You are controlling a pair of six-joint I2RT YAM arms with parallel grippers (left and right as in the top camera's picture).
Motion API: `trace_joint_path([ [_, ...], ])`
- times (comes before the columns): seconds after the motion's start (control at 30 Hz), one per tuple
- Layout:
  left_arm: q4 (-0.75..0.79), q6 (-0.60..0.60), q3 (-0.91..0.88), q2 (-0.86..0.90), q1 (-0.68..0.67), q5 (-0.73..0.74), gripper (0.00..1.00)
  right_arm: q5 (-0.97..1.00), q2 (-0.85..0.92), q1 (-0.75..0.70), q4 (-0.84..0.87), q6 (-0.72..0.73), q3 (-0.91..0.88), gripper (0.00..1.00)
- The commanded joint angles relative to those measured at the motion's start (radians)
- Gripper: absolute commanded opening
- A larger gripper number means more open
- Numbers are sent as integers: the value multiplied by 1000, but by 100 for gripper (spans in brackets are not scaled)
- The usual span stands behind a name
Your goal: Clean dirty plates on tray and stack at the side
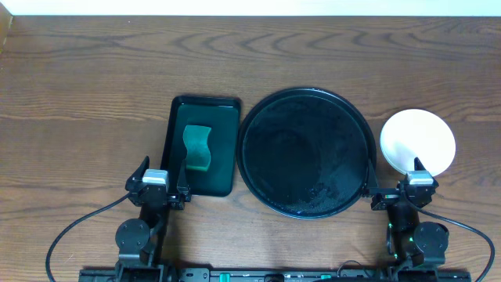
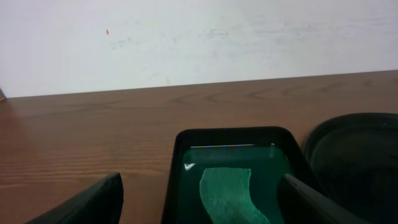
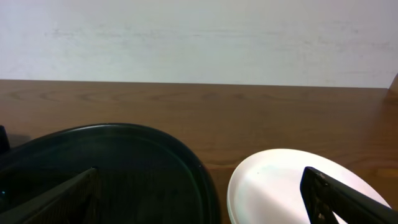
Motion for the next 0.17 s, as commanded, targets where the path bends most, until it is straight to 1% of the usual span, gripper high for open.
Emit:
trace_joint_path([
  [0.0, -43, 14, -8, -3, -3, 37, 79, 10, -5, -8, -4, -8, -2, 99],
  [0.13, -43, 14, -8, -3, -3, 37, 79, 10, -5, -8, -4, -8, -2, 99],
])
